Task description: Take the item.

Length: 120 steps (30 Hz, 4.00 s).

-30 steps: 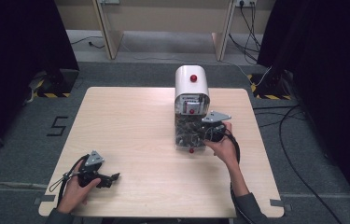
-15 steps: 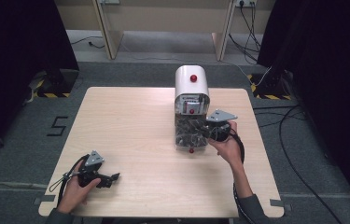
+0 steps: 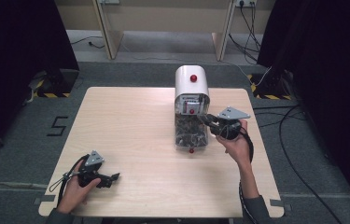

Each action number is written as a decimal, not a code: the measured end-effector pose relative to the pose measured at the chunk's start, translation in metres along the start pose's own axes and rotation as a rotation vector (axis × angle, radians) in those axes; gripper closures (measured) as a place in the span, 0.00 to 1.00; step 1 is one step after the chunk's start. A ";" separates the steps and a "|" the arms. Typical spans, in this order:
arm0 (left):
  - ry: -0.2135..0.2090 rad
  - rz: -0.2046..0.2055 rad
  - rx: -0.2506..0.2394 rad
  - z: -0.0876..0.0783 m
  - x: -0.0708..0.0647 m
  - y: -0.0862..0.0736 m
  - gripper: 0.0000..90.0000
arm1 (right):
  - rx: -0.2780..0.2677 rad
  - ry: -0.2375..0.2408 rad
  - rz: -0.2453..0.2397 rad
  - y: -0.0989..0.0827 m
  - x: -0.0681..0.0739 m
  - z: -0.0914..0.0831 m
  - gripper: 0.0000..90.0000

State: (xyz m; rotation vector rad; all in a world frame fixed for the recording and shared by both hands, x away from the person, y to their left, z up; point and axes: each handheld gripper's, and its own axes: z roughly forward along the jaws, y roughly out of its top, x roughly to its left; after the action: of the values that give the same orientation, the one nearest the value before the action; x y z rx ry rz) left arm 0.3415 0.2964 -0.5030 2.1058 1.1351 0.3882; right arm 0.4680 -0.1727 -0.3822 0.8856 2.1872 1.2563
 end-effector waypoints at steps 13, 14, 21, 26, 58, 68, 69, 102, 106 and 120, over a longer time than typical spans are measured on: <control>0.000 0.000 0.000 0.000 0.000 0.000 0.00 | -0.023 -0.090 0.013 -0.002 -0.018 -0.017 0.82; 0.000 0.000 0.000 0.000 0.000 0.000 0.00 | -0.026 -0.096 0.018 -0.003 -0.020 -0.017 0.82; 0.000 0.000 0.000 0.000 0.000 0.000 0.00 | -0.029 -0.107 0.019 -0.004 -0.024 -0.018 0.82; 0.000 0.000 0.000 0.000 0.000 0.000 0.00 | -0.032 -0.117 0.023 -0.005 -0.027 -0.019 0.82; 0.000 0.000 0.000 0.000 0.000 0.000 0.00 | -0.007 -0.153 0.080 -0.033 -0.047 0.012 0.82; 0.000 0.000 0.000 0.000 0.000 0.000 0.00 | 0.023 -0.150 0.074 -0.039 -0.046 0.021 0.82; 0.000 0.000 0.000 0.000 0.000 0.000 0.00 | 0.024 -0.150 0.076 -0.040 -0.047 0.022 0.82; 0.000 0.000 0.000 0.000 0.000 0.000 0.00 | 0.032 -0.146 0.063 -0.041 -0.044 0.023 0.68; 0.000 0.000 0.000 0.000 0.000 0.000 0.00 | 0.032 -0.144 0.061 -0.039 -0.042 0.022 0.66; 0.000 0.000 0.000 0.000 0.000 0.000 0.00 | 0.025 -0.146 0.063 -0.035 -0.037 0.019 0.55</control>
State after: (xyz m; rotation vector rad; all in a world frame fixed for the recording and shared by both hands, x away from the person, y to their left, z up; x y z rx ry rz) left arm 0.3415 0.2964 -0.5030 2.1057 1.1351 0.3881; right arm 0.4951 -0.2013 -0.4193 1.0299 2.0794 1.1568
